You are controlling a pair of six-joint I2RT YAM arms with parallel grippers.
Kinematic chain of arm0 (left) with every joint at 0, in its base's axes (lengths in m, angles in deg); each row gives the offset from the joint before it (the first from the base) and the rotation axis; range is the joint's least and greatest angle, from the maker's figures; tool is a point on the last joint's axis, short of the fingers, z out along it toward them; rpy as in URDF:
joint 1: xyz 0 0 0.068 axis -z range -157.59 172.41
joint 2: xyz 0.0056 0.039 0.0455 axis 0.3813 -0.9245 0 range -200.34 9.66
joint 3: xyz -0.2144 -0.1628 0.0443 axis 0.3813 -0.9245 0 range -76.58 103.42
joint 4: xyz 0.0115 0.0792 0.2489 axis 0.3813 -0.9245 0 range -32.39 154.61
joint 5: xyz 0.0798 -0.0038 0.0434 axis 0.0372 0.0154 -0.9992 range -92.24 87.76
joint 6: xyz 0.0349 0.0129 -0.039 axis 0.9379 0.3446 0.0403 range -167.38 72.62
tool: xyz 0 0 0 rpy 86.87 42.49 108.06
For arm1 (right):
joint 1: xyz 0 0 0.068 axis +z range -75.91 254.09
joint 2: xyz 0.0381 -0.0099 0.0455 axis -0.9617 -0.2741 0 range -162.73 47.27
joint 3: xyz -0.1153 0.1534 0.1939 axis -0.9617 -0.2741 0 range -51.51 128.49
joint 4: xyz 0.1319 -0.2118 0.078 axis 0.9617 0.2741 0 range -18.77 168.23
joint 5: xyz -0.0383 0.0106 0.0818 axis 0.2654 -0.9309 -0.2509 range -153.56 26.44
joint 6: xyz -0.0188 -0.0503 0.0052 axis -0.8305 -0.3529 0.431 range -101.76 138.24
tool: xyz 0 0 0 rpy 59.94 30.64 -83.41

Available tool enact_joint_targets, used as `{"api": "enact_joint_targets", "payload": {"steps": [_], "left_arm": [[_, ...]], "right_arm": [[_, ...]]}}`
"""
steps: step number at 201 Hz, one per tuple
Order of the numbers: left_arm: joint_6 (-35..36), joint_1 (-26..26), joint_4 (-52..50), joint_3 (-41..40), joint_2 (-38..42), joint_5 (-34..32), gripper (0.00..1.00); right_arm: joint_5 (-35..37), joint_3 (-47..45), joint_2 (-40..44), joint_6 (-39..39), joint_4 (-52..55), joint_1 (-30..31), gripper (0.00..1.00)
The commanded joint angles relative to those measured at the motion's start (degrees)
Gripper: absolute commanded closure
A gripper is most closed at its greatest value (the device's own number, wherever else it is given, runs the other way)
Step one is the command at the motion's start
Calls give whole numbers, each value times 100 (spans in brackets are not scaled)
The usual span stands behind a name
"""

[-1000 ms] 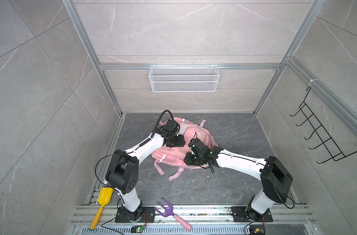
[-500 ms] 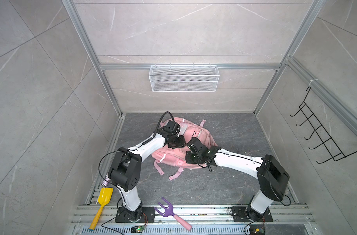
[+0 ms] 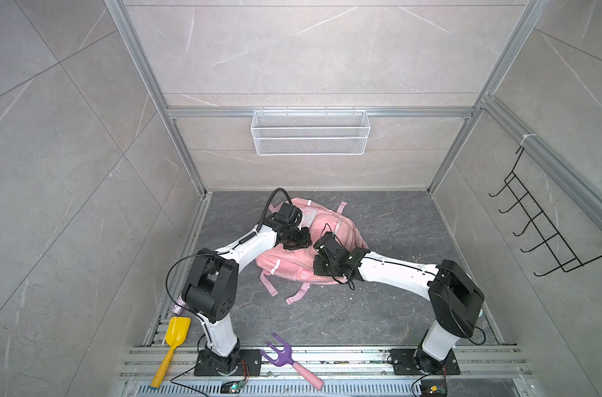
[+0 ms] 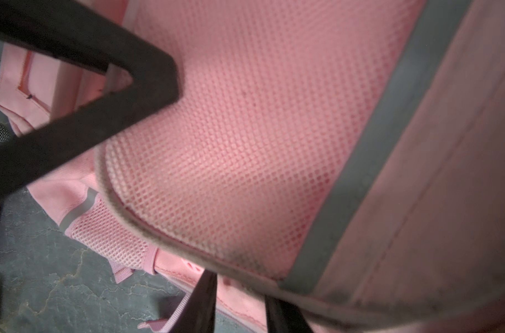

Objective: Pack books, pencil case, and school supplies into a backpack
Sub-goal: Zip the student bag at the center of the table.

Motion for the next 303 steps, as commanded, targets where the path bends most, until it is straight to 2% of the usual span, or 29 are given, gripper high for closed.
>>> {"api": "enact_joint_targets", "payload": {"steps": [1,94,133,193,227,276,303], "left_arm": [[-109,52,245,-34,-60,348,82],[-65,45,140,31,-47,233,83],[-69,35,138,16,-33,239,83],[-65,36,156,19,-7,252,83],[-66,22,147,15,-18,245,83],[-67,17,142,-34,-12,231,83],[-76,10,157,-87,2,196,83]], "right_arm": [[224,-7,-92,43,-238,16,72],[37,-337,302,145,-275,36,91],[49,-486,441,195,-336,80,94],[59,-632,544,313,-386,117,93],[200,-623,379,307,-361,110,83],[185,-437,161,159,-479,108,81],[289,-245,65,146,-240,111,84]]}}
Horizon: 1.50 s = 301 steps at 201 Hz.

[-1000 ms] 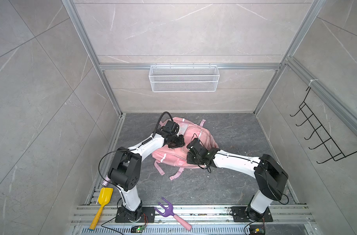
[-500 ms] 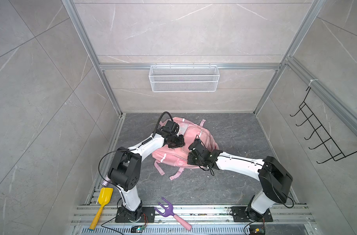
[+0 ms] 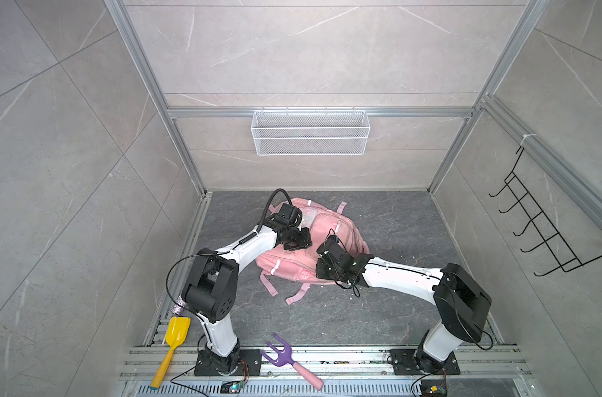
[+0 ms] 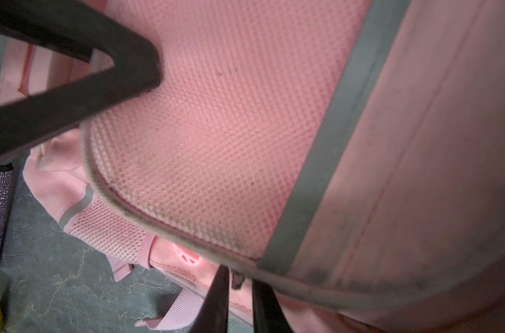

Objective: Pack books, pencil case, and school supplies into a backpack
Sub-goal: Zip the student bag at the center of the table.

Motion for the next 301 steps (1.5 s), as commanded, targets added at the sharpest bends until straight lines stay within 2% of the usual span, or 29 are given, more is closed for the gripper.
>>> {"api": "enact_joint_targets", "payload": {"steps": [1,99,140,166,254,276,301], "left_arm": [[-59,10,97,-41,2,187,83],[-61,-25,73,6,-48,183,84],[-50,-114,59,-80,-62,98,89],[-50,-247,87,-124,-71,98,100],[99,-698,-92,65,-227,9,100],[47,-788,-104,82,-240,-91,100],[-11,-801,-72,94,-261,-191,100]], "right_arm": [[200,251,-142,-93,189,36,84],[52,393,-476,-93,48,40,80],[-41,274,-131,-165,160,39,88],[-219,208,139,-261,335,40,90],[-601,-556,799,-385,619,33,91],[-601,-777,1036,-534,801,-138,91],[-808,-1160,1467,-745,922,-700,91]]}}
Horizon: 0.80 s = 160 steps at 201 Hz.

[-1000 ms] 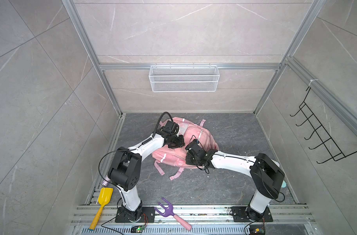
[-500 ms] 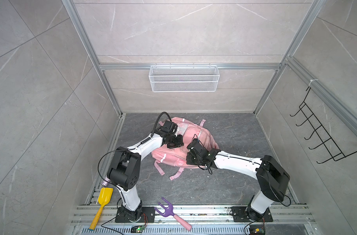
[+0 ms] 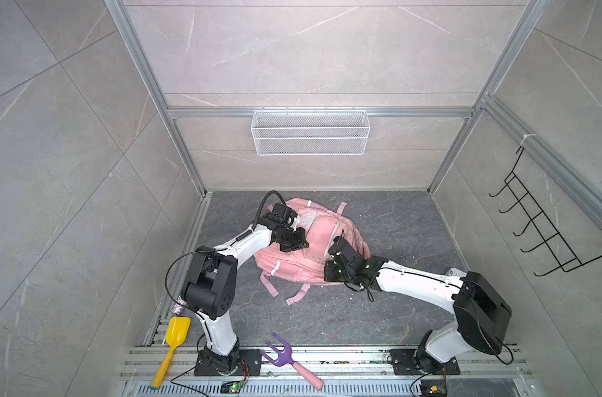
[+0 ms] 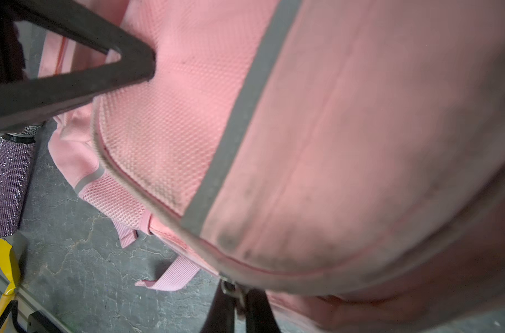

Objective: Pack books, pencil case, and school supplies into a backpack
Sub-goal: Zip the student bag at the center of the table.

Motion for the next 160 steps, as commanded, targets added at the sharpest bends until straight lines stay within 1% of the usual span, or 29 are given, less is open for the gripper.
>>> {"api": "enact_joint_targets", "payload": {"steps": [1,19,37,65,85,101,122,160], "left_arm": [[-17,-330,51,163,-150,-901,100],[-9,-339,46,266,-200,-828,100],[5,-339,7,376,-218,-826,100],[6,-341,-19,440,-212,-819,100],[8,-342,-45,440,-195,-840,100],[26,-341,-80,463,-199,-911,100],[82,-343,-190,652,-291,-1082,100],[128,-342,-334,1276,-690,-1193,100]], "right_arm": [[-260,-416,547,-296,971,-419,91],[-349,-595,815,-488,1110,-893,92],[-277,-664,962,-656,1203,-1164,92],[-104,-649,817,-804,1265,-1239,92],[-362,-645,638,-808,1126,-1239,93],[-588,-719,605,-740,934,-1201,93],[-591,-699,605,-689,904,-1028,93],[-559,-403,355,-453,814,-320,94]]}}
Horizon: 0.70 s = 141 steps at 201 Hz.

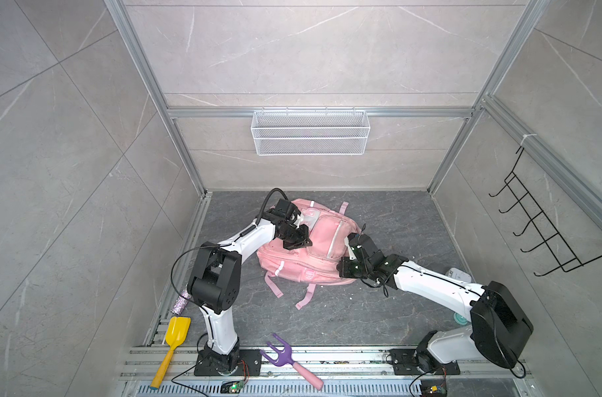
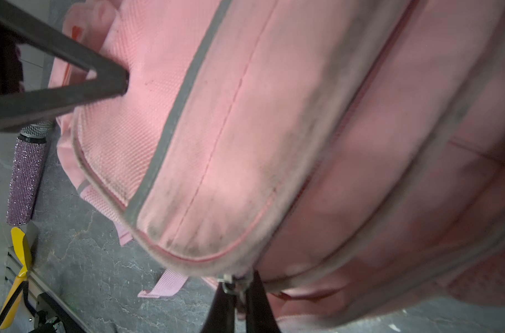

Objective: Pack books, pencil case, and school supplies into a backpack
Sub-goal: Zip the student bag at the center of the table.

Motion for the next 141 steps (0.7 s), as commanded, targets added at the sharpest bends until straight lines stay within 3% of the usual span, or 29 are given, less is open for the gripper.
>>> {"api": "enact_joint_targets", "payload": {"steps": [1,28,65,78,96,109,141], "left_arm": [[125,-398,258,585,-306,-1345,100],[154,-398,120,1151,-628,-1346,100],[340,-390,-272,1789,-927,-1266,100],[409,-390,-267,1614,-713,-1282,91],[497,-389,-265,1092,-179,-1472,60],[519,-390,-257,680,245,-1573,46],[420,-390,-119,-514,1206,-1524,40]], "right_arm": [[115,103,-229,235,841,421,94],[-23,563,-840,444,547,997,94],[-107,1917,-1917,332,684,1510,94],[-174,2204,-2105,329,674,1521,94],[-196,2536,-2270,248,740,1521,94],[-215,2751,-2376,165,813,1512,94],[-348,2996,-2545,42,842,1512,94]]}}
